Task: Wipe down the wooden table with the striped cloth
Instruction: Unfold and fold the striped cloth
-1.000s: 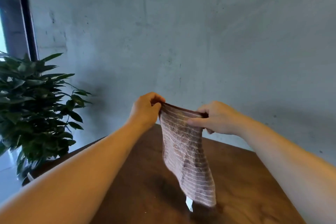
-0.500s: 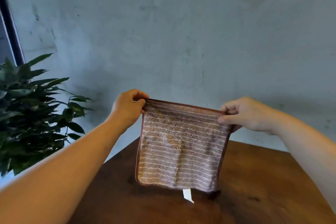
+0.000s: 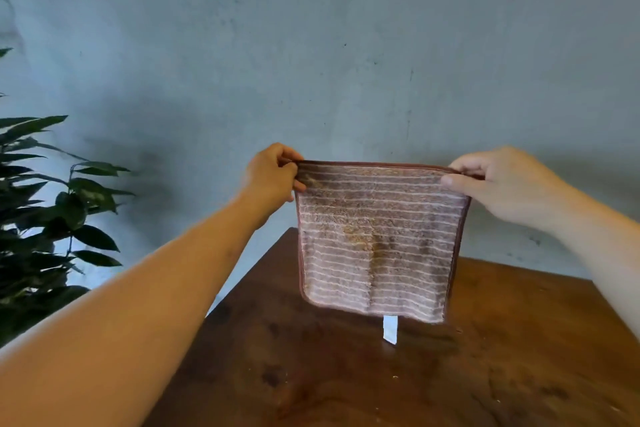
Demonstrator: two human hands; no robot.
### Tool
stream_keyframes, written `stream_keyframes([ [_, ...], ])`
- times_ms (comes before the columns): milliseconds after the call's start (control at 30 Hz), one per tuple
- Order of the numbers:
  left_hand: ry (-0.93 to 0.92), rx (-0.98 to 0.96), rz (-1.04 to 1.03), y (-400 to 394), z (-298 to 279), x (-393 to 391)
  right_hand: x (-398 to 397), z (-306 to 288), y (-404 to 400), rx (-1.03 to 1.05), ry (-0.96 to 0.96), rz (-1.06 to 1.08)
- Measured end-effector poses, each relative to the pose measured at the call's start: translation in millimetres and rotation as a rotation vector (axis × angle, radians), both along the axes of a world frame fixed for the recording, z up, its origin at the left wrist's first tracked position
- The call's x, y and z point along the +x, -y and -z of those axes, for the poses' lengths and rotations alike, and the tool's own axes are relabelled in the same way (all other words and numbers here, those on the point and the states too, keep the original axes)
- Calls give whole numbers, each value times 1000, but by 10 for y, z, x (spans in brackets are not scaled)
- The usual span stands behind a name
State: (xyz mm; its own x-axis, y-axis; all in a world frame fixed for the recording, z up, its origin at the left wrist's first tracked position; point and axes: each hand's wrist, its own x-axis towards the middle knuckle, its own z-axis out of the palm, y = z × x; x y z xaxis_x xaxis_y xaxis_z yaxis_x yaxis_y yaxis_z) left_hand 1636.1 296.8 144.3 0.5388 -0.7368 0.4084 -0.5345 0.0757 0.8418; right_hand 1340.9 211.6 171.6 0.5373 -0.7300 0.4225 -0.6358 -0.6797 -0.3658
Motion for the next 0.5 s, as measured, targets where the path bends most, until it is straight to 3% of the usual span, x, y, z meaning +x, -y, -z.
stream_keyframes([
  [100, -138, -2, 90, 219, 108, 212, 295, 117, 131, 129, 131, 82],
  [233, -127, 16, 125, 553, 221, 491, 660, 266, 413, 419, 456, 146],
  [400, -59, -28, 122, 875, 190, 799, 909, 381, 709, 306, 587, 139],
  [500, 22, -110, 76, 838, 336, 966, 972, 554, 627, 203, 424, 132],
])
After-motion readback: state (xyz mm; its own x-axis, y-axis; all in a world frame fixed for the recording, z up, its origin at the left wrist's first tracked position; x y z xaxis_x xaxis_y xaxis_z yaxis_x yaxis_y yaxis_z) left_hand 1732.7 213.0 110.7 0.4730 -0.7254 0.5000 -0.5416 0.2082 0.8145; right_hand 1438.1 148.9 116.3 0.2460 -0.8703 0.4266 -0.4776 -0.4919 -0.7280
